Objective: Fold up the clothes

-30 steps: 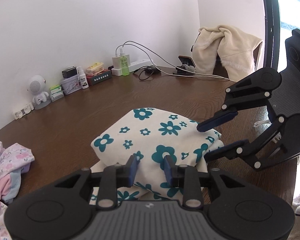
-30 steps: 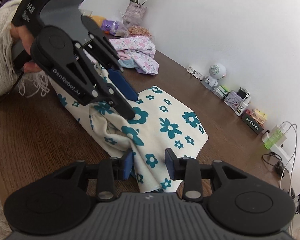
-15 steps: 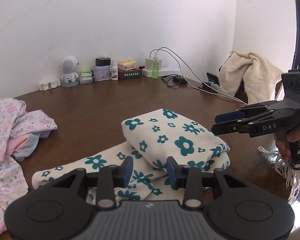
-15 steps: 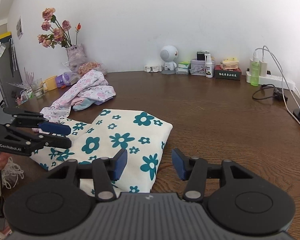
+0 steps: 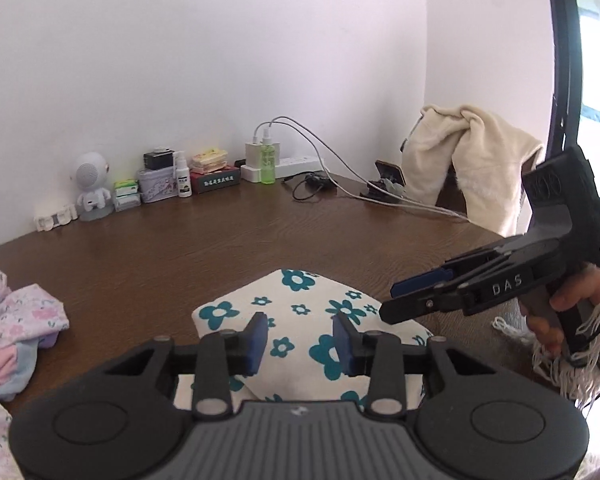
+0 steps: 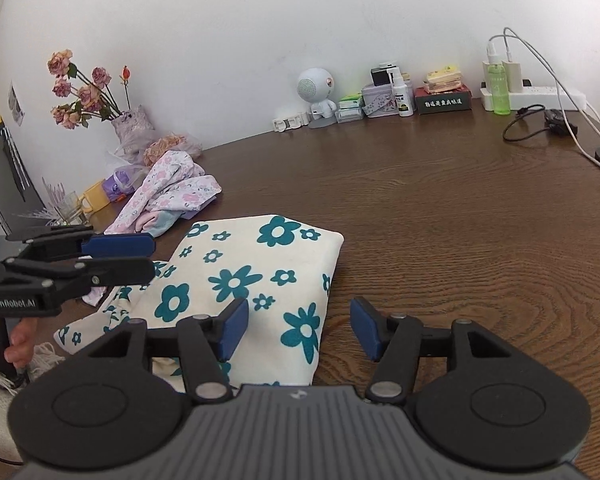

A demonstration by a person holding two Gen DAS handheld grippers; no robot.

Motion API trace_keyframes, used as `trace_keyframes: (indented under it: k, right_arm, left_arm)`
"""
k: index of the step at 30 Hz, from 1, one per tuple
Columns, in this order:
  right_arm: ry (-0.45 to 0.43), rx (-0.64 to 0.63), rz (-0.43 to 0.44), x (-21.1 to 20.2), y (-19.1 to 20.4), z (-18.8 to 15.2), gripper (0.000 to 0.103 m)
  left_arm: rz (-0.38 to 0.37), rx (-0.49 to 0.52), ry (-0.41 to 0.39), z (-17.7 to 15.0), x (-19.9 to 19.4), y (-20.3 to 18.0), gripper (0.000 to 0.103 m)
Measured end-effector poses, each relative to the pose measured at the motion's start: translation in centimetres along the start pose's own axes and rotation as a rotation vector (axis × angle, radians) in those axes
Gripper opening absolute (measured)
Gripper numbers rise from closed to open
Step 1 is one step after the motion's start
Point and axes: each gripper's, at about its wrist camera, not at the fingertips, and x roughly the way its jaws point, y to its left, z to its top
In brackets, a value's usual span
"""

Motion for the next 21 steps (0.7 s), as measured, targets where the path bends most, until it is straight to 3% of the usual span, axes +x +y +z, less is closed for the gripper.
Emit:
trace_keyframes:
  k: [3, 7, 8, 12, 14, 17, 19, 21]
  right_arm:
    - [-0.009, -0.001, 0.034, -1.4, 0.0, -0.7, 0.059]
    - [0.036, -0.257, 0.036, -2.3, 2.9, -2.0, 0.079]
    - [0.052, -0.339, 0.028, -2.2, 3.9, -2.3, 0.080]
    - [0.061, -0.641, -0.040, -0.7, 7.8, -3.2, 0.080]
    - [0.049, -0.751, -0.034, 0.1, 9.5, -3.5, 0.080]
    - [0.044, -0.874, -0.002, 1.2, 12.0, -3.9, 0.080]
    - [0.050, -0.936, -0.041, 2.2, 13.0, -4.3, 0.078]
    - [0.063, -0.963, -0.077, 2.8, 13.3, -4.4, 0.070]
  left_arm:
    - [0.021, 0.038, 0.048, -0.7, 1.2, -0.2, 0.031]
    - [0.006, 0.018, 0.052, -0.9, 1.2, 0.2, 0.031]
    - [0.009, 0.021, 0.053, -0.9, 1.2, 0.1, 0.031]
    - [0.019, 0.022, 0.054, -1.0, 1.0, -0.1, 0.031]
    - [0.018, 0.004, 0.053, -1.0, 1.0, 0.1, 0.031]
    - [0.020, 0.004, 0.053, -1.0, 0.9, 0.0, 0.031]
    - [0.024, 0.018, 0.057, -1.1, 0.9, -0.1, 0.031]
    - [0.028, 0.031, 0.062, -1.2, 0.9, -0.2, 0.031]
